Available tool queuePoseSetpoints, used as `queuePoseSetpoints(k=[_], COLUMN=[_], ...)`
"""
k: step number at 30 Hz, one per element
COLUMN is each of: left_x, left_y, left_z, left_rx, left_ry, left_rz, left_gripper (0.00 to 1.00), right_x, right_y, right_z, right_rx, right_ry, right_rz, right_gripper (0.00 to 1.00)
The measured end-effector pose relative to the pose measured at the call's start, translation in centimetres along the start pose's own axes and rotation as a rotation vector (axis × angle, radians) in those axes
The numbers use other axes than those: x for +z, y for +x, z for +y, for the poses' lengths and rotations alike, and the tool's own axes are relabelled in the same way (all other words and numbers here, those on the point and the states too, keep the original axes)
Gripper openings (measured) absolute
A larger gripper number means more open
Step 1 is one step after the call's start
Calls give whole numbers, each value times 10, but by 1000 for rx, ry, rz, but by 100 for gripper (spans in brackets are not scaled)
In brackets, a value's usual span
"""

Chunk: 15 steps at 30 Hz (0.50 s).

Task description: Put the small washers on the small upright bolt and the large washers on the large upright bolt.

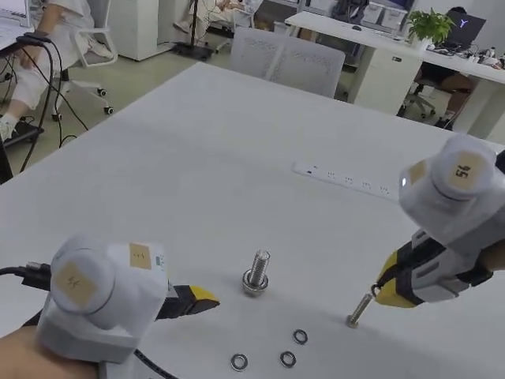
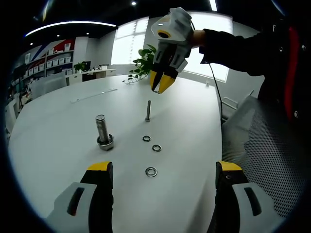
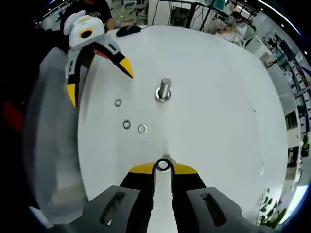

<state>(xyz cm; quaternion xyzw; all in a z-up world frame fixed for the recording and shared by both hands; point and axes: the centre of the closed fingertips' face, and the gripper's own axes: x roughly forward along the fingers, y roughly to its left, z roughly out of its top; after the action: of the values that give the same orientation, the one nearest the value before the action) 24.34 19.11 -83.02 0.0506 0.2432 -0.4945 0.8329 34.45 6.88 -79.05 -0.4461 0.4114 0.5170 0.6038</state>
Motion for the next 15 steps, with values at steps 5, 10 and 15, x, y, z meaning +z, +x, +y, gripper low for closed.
queuePoseSetpoints(k=[5, 10, 15], left_x=[0, 1, 3], left_y=[1, 2, 2], left_z=[0, 0, 1], left_rx=[-4, -4, -2], left_ry=[3, 5, 6], left_rz=[2, 2, -3], left_gripper=[87, 87, 87], right_x=[-2, -6, -6], right_y=[4, 8, 12], right_z=[-5, -10, -11], right_rx=[-1, 2, 11], right_ry=[3, 9, 12], right_rz=[6, 14, 19], right_gripper=[13, 13, 13])
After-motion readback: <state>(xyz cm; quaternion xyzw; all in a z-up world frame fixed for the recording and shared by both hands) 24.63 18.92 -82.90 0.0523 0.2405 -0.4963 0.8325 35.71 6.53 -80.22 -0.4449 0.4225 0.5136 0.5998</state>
